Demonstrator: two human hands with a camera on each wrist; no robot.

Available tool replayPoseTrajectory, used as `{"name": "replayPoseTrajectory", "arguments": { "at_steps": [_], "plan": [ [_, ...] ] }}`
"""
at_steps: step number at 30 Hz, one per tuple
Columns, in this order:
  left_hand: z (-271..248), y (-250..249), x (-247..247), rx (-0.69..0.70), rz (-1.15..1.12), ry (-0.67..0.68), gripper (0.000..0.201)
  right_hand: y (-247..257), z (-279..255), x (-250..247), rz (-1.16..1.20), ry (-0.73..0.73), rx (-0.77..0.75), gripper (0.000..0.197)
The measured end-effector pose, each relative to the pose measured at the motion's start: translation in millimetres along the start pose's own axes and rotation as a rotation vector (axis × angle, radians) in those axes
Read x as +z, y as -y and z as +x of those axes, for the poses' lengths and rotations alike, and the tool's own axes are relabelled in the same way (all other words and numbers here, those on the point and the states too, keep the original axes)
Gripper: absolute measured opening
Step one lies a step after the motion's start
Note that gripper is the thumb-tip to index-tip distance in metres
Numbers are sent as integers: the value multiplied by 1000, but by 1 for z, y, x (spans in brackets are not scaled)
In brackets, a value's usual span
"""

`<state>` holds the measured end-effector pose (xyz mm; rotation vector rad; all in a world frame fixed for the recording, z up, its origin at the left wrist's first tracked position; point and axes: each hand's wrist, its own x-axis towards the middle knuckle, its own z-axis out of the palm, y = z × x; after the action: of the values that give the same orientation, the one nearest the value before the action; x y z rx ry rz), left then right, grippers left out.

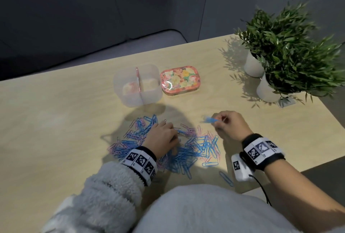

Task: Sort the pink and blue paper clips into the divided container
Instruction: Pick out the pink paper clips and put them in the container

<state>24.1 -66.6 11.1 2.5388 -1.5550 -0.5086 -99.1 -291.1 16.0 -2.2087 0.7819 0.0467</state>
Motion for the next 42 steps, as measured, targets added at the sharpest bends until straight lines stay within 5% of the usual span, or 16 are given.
{"name": "replayPoseTrajectory", "arguments": {
  "at_steps": [3,8,11,15,18,23,29,32,36,42],
  "plan": [
    [16,-13,-4,10,-22,-33,23,-12,2,-10,-44,-60,79,13],
    [47,-24,-9,20,-64,-20,29,-12,-15,-5,-200,-104,10,14],
    [55,-24,-7,37,18,98,32,-5,-41,-2,-274,75,-34,20],
    [55,-19,-3,-42,-112,91,20,-13,-72,1,-456,438,42,38],
    [53,-13,0,-107,-234,64,15,-22,-82,13,-458,520,45,38],
    [50,-3,-6,-163,-383,-23,12,-31,-60,0,-331,400,89,32],
    [52,6,-11,-244,-654,-124,15,-3,-20,3,-215,-86,160,19],
    [53,6,-14,-309,-889,-103,16,14,0,12,-318,-77,246,31],
    [57,3,-13,-467,-1111,-41,23,23,20,12,-269,11,304,18],
    [58,-10,-10,-253,-611,9,9,13,31,-13,-155,-41,329,24]
  ]
}}
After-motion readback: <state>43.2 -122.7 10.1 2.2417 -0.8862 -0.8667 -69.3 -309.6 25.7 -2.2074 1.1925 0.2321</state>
